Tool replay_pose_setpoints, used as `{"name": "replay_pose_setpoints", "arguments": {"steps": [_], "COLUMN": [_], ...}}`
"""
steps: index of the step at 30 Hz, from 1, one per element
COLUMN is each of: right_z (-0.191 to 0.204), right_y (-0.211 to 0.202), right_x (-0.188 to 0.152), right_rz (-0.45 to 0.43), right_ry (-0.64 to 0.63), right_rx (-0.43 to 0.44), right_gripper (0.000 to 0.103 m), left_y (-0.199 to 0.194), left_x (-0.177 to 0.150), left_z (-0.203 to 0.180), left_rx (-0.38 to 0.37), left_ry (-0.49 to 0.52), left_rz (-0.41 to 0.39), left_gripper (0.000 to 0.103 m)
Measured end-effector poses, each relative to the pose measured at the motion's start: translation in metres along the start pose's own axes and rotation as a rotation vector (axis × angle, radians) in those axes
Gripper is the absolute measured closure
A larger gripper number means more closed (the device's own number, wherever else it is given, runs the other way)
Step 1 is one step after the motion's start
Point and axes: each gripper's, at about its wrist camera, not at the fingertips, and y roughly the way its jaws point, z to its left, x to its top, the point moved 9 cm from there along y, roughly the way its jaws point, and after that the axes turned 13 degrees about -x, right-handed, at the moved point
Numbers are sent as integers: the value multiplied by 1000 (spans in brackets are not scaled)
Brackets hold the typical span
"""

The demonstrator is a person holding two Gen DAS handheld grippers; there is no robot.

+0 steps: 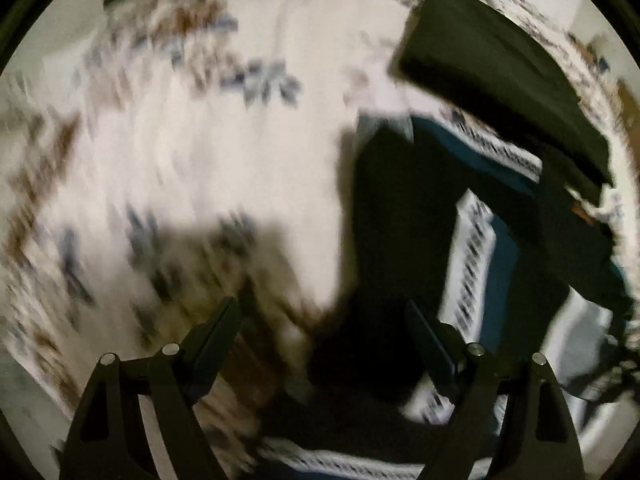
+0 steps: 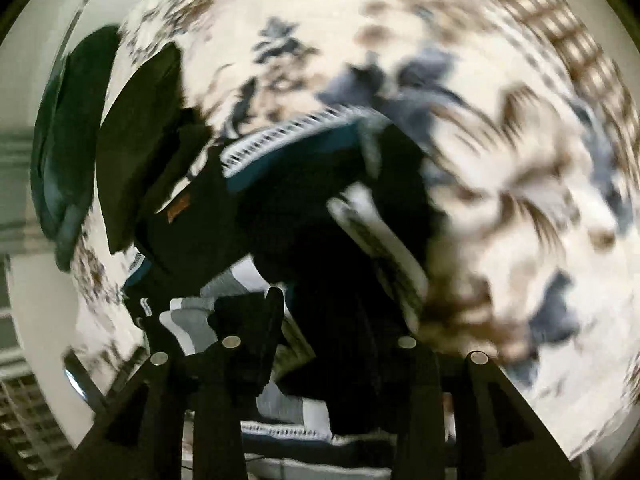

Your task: Fold small clothes

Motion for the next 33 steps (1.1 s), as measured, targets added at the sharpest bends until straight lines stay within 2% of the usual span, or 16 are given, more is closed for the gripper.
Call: {"name": "replay_pose_setpoints", "arguments": {"steps": [1,3,4,5,7,13,14,16,18,19,20,21,24,27,31,33], "right_z": [8,12,10,13,16,9,5,0,-3,-3,-2,-1,7,17,23,16], "right_y": [8,16,18,22,24,6,4,5,14,18,19,16,-11,-39,-61,-55], "right_x": [-4,-9,-12,-11,-16,-14,-13,-13,-15,-17,-19,-19,-17,-15,-8,-4], "right_rz": [0,-14,-19,-18,-19,-97,-102,-90,-60,-44,-45,-63,-184,-260,-328,-311], "right_ry": [0,8,7,1,-15,-42,-35,-22,-18,-17,-14,-13,-31,-39,-71,-81], "right_rx": [-20,-67,-76,-80,-99,-218,-221,-212,-202,-197,-190,-198,-211,-174,-166,-196], "right_gripper": [64,64,64,64,64,64,63,53,52,55,79,95,98,98,98,98], "left_y": [4,15,20,23,21,-5,-5,-7,-8,-9,-11,-13,-22,-29,-30,-24], "left_x": [-5,-14,-17,-18,-19,-24,-24,-23,-21,-22,-23,-22,-22,-23,-27,-32], "left_z": [0,-3,-5,-8,-12,-6,-6,-9,-8,-8,-8,-7,-3,-1,2,4], "left_rx": [-22,-55,-70,-74,-60,-53,-59,-59,-60,-63,-65,-67,-77,-93,-97,-101], "left_ry": [-16,-25,-23,-15,11,49,50,62,65,65,66,66,62,70,96,109], "left_rz": [0,21,29,29,-1,-100,-101,-103,-108,-111,-115,-117,-127,-131,-128,-115], "left_gripper": [25,47,65,77,89,93,93,94,94,94,94,94,94,95,95,95]}}
